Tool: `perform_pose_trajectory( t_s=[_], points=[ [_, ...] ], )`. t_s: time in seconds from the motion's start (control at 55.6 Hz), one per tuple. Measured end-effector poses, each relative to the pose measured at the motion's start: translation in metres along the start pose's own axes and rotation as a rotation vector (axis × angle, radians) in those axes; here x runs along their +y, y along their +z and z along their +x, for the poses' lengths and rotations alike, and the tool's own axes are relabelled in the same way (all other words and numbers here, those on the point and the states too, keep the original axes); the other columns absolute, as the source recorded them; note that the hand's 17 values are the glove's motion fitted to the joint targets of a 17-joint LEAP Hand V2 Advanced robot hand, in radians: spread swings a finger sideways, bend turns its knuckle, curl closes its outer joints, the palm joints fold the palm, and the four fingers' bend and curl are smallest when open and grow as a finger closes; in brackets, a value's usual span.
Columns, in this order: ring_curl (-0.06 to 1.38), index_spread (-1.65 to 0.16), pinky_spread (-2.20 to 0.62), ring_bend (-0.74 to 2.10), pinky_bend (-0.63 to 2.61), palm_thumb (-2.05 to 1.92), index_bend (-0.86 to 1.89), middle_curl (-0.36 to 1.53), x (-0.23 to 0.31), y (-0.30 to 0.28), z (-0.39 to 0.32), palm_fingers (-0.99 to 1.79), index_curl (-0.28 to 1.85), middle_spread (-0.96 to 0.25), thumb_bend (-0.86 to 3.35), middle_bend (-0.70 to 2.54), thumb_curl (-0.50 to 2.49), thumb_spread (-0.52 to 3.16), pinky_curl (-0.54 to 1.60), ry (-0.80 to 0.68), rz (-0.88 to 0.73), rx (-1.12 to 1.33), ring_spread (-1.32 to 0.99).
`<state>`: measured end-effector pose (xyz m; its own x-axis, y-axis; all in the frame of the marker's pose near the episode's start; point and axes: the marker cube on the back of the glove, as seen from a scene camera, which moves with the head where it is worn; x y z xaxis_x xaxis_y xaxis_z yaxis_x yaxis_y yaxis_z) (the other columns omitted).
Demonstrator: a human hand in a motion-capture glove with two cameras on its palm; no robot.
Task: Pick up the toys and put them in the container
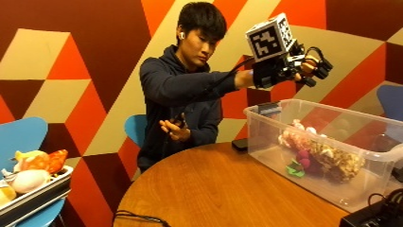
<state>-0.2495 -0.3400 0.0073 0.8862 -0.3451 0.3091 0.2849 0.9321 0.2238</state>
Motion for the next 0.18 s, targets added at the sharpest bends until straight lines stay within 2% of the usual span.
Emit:
perform_pose_trajectory(
  t_s=[0.126, 0.162, 0.18],
  points=[
    [0.5, -0.29, -0.05, 0.73, 1.04, 0.42, 0.18, 0.66, 0.022, -0.022, 0.012, 0.01, 0.76, -0.08, -0.01, 0.29, 0.57, 1.27, 0.4, -0.033, 0.006, -0.007, -0.19],
    [0.5, -0.28, -0.05, 0.72, 1.03, 0.41, 0.19, 0.65, 0.032, -0.029, 0.022, 0.02, 0.75, -0.08, -0.01, 0.29, 0.55, 1.29, 0.4, -0.111, 0.013, 0.023, -0.19],
    [0.49, -0.28, -0.05, 0.71, 1.02, 0.41, 0.19, 0.65, 0.037, -0.033, 0.032, 0.03, 0.75, -0.07, -0.01, 0.3, 0.55, 1.3, 0.39, -0.199, 0.015, 0.051, -0.19]
  ],
)
